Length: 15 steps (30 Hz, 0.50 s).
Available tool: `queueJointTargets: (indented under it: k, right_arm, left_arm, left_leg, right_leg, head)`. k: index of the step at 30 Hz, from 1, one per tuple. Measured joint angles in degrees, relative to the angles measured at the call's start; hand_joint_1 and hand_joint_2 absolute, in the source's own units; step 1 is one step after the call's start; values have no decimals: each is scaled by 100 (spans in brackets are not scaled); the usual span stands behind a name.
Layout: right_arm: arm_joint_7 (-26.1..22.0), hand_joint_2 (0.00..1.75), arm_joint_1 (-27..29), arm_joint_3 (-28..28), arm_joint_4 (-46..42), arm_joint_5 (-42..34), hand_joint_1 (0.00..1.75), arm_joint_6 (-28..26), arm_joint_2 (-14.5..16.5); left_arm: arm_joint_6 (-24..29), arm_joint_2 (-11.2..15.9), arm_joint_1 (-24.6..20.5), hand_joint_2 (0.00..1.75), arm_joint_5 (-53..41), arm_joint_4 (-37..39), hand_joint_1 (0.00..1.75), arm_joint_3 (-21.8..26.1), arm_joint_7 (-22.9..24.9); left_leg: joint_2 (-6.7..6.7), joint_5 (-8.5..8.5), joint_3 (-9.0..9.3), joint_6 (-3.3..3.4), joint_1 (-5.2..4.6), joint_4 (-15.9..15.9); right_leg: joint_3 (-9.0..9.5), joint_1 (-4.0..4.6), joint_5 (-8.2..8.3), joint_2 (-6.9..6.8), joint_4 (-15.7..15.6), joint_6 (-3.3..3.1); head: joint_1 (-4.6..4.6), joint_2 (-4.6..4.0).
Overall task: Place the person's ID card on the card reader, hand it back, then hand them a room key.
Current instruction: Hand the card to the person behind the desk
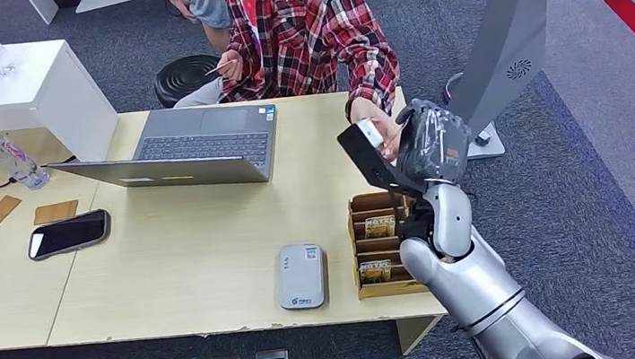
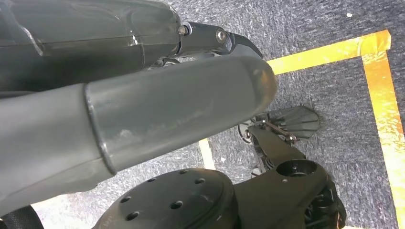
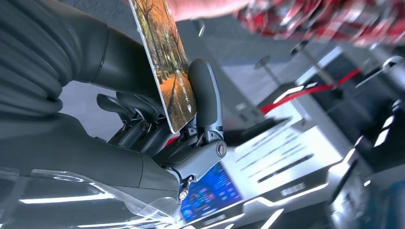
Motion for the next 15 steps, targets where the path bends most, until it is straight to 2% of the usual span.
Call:
queueJointTargets:
  k: [7,9,13,15]
  right_arm:
    - [187,175,-32,-354,-18,-24,175,5,-158]
    - [245,175,-47,-370,2,-49,169,7,-193]
    - [308,175,-54,-377,43,-36,0,7,-241]
    - [334,175,-53,-374,64,-10,0,7,-256]
  left_arm:
    - [-2,-2,0,0,-4,3,0,45,2]
    - [-3,-2,0,0,-4,3,0,57,2]
    - [-4,-2,-2,0,-9,3,0,64,2]
    - [-4,-2,0,0,-10,3,0,65,2]
  left_leg:
    - [3,-1,0,0,0,0]
    - [2,-1,-1,0,0,0]
    - [1,-1,-1,0,0,0]
    - [0,0,-2,0,0,0]
  right_leg:
    - [-1,0,0,2,0,0]
    - [-1,0,0,2,0,0]
    - [-1,0,0,1,0,0]
    - [-1,0,0,1,1,0]
  head:
    - [-1,0]
    - [-1,0]
    - [-1,0]
    - [-1,0]
